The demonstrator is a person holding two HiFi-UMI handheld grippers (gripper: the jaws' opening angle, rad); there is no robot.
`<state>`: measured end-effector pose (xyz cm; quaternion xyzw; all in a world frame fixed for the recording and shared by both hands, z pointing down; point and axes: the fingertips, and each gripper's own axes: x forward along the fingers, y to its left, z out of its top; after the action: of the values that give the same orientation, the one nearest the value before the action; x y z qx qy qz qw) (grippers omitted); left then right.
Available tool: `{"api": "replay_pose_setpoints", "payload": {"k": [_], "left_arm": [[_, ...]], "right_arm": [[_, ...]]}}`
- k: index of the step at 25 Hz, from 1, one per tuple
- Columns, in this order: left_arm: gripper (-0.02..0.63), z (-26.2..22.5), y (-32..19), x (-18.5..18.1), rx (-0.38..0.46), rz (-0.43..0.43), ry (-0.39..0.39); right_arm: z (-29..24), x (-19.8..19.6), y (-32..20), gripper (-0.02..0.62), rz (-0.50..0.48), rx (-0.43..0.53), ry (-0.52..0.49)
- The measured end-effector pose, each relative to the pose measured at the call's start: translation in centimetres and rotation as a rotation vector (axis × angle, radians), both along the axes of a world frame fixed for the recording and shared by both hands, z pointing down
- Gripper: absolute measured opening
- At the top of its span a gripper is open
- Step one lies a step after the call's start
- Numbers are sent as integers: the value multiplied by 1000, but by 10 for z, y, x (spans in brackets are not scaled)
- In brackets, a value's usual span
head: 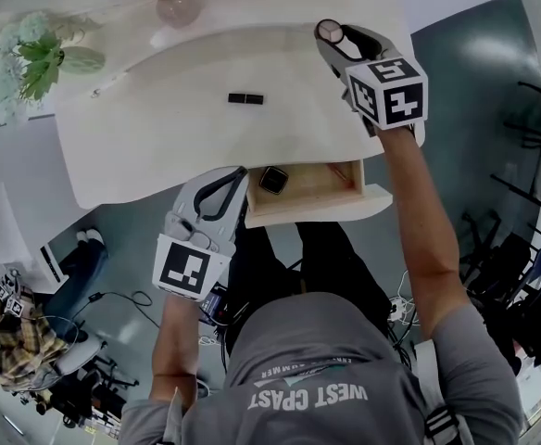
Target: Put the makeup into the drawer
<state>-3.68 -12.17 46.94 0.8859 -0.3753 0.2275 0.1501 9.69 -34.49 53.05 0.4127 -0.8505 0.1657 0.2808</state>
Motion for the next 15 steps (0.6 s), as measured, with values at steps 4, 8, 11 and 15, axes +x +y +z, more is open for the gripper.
{"api": "replay_pose_setpoints", "payload": {"k": [4,8,11,15], "left_arm": [[2,-6,0,2,12,10,0],[2,-6,5,2,2,21,-2],[2,0,9,2,-1,41,-6],[2,12,12,3,-1,72,-16]], "right_arm": [[-1,7,25,207,5,-19,-19],[5,11,53,207,12,-56,-30],[14,13,75,207,20,-88,-33],[29,19,101,207,33,-131,-25]]}}
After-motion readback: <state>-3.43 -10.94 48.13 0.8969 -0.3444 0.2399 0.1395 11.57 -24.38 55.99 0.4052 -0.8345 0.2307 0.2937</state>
